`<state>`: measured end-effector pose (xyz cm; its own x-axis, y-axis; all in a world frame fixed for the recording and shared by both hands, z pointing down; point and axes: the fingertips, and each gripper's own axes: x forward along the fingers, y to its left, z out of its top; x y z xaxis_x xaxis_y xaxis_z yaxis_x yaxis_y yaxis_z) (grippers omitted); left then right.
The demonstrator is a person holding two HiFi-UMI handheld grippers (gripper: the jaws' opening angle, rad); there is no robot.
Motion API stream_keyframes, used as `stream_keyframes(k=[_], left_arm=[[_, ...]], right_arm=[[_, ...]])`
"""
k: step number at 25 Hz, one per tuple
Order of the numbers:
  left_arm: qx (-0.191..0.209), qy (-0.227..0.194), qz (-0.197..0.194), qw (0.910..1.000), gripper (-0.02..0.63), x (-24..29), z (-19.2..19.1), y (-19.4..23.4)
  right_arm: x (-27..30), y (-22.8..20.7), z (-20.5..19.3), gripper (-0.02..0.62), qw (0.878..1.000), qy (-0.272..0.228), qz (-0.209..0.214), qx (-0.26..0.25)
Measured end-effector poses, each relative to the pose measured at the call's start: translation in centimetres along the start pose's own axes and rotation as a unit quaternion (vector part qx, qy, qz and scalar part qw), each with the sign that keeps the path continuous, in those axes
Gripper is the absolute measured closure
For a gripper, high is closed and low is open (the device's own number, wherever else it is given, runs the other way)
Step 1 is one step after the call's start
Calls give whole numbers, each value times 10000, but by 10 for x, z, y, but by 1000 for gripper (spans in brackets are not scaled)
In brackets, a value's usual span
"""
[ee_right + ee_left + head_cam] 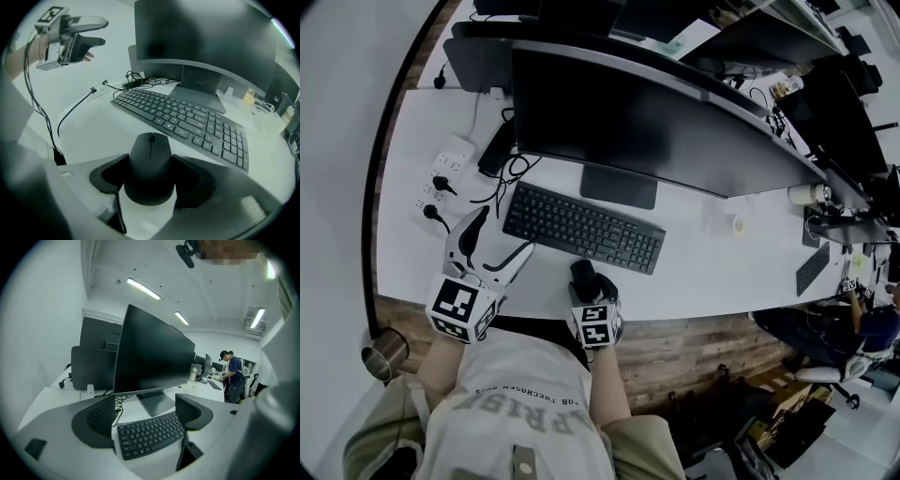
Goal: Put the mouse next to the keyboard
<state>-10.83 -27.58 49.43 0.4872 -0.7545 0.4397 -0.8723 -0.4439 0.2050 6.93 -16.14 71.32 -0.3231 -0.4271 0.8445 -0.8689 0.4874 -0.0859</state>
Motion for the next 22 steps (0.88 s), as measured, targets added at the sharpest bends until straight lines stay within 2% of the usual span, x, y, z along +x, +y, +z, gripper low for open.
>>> stream_keyframes(k=[5,10,16,22], left_arm=[[73,37,-115,9999,221,7,3,-8],[115,110,-166,9997,221,18,0,-19],[160,135,-182,9996,221,34,1,-50],[225,108,-175,9995,221,48,8,-93]], right_arm=[[-3,-4,2,301,9998,-39,-12,184],[-14,-17,8,301,9990,-298,-51,321],[-42,-60,15,301,9959,-698,-228,523],[-74,-122,15,301,9918,-948,-566,647]])
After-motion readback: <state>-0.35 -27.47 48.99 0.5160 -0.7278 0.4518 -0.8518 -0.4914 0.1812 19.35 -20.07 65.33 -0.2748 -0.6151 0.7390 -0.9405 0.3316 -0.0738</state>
